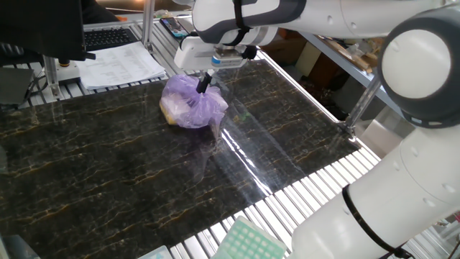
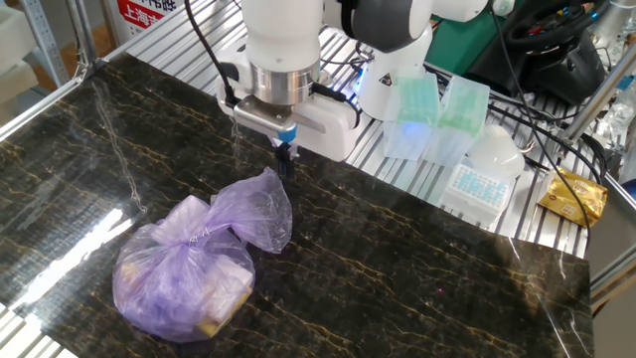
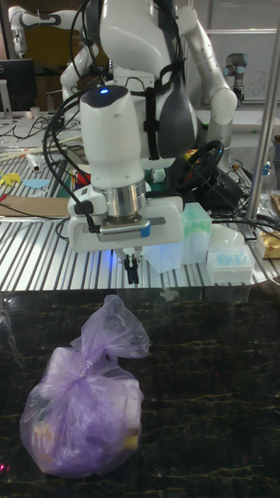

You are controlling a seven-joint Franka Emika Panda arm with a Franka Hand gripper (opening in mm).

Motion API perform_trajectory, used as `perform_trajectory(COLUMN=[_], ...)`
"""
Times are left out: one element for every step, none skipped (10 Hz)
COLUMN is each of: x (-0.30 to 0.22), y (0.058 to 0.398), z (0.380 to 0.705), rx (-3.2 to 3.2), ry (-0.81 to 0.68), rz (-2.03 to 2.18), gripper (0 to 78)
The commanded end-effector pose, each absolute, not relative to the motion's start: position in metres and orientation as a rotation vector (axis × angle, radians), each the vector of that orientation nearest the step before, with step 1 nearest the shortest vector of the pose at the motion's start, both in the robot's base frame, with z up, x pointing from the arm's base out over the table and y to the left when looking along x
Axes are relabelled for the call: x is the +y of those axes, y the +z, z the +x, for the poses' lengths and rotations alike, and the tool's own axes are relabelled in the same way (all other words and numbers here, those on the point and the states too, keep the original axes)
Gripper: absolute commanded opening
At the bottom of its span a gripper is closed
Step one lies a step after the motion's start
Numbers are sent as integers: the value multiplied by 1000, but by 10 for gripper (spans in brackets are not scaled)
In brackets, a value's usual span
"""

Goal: Pick up a bag of things

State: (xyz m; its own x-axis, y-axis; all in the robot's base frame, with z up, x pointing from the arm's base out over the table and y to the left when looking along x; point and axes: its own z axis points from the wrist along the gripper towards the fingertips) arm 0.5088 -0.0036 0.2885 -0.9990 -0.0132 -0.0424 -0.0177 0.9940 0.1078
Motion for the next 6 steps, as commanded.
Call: perform_trajectory(x=[-13,-17,-19,-19,-20,-20], y=[283,281,279,278,274,270], z=[519,521,523,523,526,529], rx=[3089,3088,3087,3086,3087,3087], ry=[171,176,175,175,174,174], rz=[-54,-56,-48,-45,-35,-33], gripper=[0,0,0,0,0,0])
